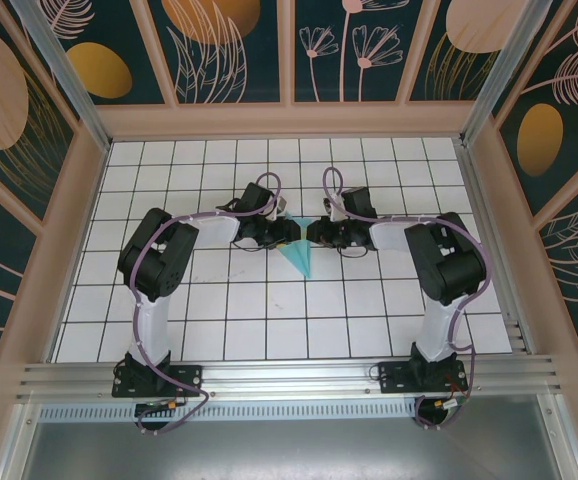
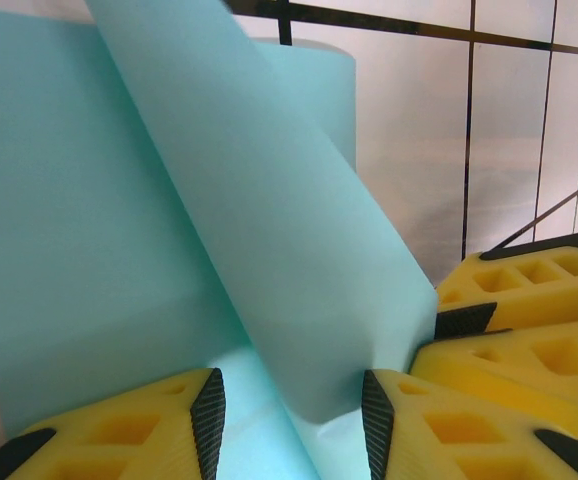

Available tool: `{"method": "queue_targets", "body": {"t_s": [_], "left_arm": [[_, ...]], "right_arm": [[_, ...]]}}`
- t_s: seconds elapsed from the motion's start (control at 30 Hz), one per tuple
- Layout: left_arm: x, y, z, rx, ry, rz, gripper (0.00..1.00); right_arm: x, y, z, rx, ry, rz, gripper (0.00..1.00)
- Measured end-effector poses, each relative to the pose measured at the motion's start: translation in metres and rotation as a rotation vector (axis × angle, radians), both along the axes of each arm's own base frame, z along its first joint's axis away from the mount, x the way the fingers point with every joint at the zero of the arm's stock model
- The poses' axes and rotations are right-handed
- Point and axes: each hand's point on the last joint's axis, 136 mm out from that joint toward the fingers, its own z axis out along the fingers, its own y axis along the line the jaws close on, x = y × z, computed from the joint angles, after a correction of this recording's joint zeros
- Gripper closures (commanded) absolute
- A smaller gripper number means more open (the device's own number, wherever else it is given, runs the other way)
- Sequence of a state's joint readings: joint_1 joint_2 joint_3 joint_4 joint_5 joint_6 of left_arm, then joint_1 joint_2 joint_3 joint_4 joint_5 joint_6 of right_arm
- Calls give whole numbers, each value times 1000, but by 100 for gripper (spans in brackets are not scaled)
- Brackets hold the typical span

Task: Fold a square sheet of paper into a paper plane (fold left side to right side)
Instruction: Fourth fold the wing at the center of the table.

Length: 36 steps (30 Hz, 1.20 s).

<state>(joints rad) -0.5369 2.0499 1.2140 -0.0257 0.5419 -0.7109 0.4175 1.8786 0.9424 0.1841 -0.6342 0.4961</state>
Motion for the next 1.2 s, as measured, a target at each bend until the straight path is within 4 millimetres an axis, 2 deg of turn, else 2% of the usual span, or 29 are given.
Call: {"method": "queue_targets", "body": {"t_s": [0.27, 0.53, 1.2], "left_arm": [[0, 0, 0, 0, 0, 0, 56], [0, 0, 0, 0, 0, 0, 56], [0, 0, 0, 1, -2, -2, 56]], "right_arm": [[-3, -2, -5, -8, 10, -4, 94], [-8, -6, -13, -25, 27, -11, 94], [-3, -9, -24, -71, 28, -21, 93]]}}
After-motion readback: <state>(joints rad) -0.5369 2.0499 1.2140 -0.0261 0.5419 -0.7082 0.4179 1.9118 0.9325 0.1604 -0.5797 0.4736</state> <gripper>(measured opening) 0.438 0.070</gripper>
